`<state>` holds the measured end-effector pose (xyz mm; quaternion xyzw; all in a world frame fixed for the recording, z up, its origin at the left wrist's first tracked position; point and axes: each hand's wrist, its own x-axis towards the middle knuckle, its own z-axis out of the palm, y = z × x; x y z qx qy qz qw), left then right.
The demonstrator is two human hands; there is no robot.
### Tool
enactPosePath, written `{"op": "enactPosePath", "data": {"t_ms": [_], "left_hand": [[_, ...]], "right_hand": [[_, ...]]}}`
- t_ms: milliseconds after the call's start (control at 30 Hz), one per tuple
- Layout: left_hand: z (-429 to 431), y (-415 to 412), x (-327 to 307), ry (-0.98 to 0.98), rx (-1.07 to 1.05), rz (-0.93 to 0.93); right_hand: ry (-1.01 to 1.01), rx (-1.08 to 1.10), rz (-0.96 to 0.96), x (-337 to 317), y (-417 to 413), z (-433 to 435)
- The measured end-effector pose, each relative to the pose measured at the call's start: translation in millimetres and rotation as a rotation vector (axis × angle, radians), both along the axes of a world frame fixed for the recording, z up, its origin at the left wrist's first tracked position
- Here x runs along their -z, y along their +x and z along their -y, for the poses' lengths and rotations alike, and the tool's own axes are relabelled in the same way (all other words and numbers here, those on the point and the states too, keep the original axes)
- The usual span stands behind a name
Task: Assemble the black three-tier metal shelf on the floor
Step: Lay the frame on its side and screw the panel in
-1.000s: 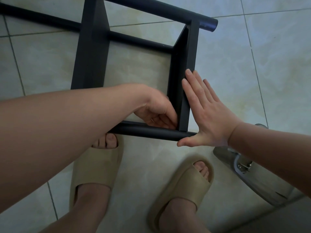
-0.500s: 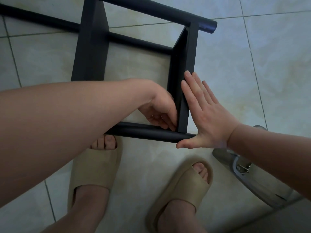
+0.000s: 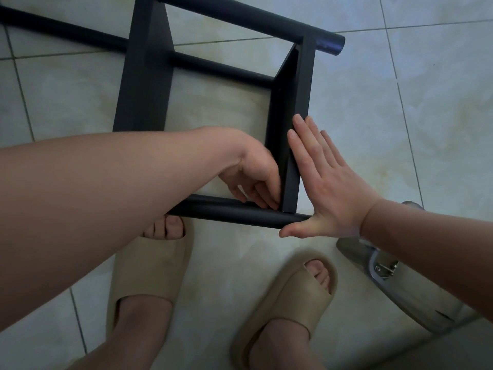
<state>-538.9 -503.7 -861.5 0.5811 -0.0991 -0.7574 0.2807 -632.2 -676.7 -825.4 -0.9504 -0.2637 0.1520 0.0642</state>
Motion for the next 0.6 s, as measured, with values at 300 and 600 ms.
{"op": "enactPosePath", "data": {"t_ms": [300,600], "left_hand": [[0.1,0.5,-1.9,-0.002,0.042,0.050],[-2.2,-0.7,-2.6,0.025,0.023,-0.002]], "right_hand": [[0.002,-0.002,-0.006,-1.2,0.6,0.2],[-0.006,-0.002,-0.015,-1.5,0.4,-0.2]]}}
